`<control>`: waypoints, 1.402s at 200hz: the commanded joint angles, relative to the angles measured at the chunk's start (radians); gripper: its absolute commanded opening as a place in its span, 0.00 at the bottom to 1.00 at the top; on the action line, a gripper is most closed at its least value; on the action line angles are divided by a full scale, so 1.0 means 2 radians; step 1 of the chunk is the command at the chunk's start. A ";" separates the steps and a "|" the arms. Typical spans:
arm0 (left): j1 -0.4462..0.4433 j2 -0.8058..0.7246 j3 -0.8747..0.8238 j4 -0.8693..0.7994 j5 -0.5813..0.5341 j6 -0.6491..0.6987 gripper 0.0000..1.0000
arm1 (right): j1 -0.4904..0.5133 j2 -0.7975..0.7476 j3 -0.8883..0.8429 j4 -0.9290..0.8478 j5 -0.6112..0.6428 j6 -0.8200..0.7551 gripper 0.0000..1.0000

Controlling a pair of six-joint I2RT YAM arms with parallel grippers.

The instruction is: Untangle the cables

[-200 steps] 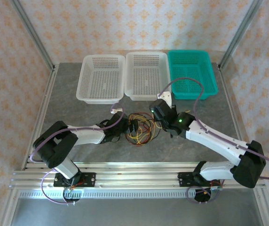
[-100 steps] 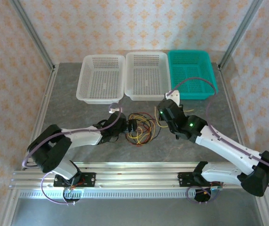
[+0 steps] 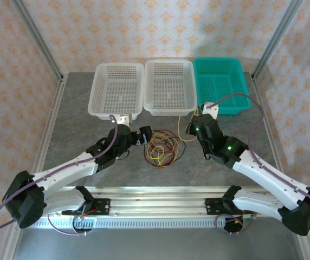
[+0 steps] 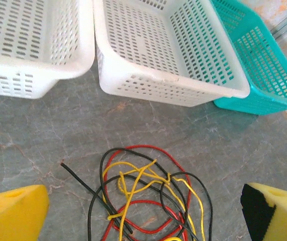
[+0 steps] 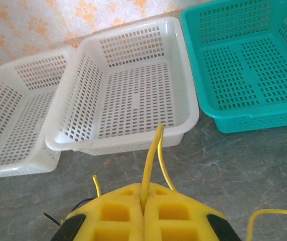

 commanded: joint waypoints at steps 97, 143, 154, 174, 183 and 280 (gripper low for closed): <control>0.075 0.055 0.140 0.015 0.047 0.046 0.99 | -0.103 0.146 0.133 0.075 -0.102 -0.005 0.00; 0.110 0.113 0.190 0.033 0.088 0.039 0.99 | -0.123 0.281 0.264 0.062 -0.161 -0.006 0.00; 0.123 0.123 0.197 0.038 0.099 0.034 0.99 | -0.128 0.311 0.297 0.060 -0.172 -0.005 0.00; 0.148 0.143 0.209 0.045 0.118 0.031 0.99 | -0.136 0.368 0.357 0.050 -0.191 -0.001 0.00; 0.156 0.152 0.216 0.046 0.124 0.031 1.00 | -0.141 0.397 0.387 0.043 -0.202 0.001 0.00; 0.184 0.272 0.306 0.028 0.157 0.072 0.99 | -0.195 0.685 0.705 -0.055 -0.242 0.028 0.00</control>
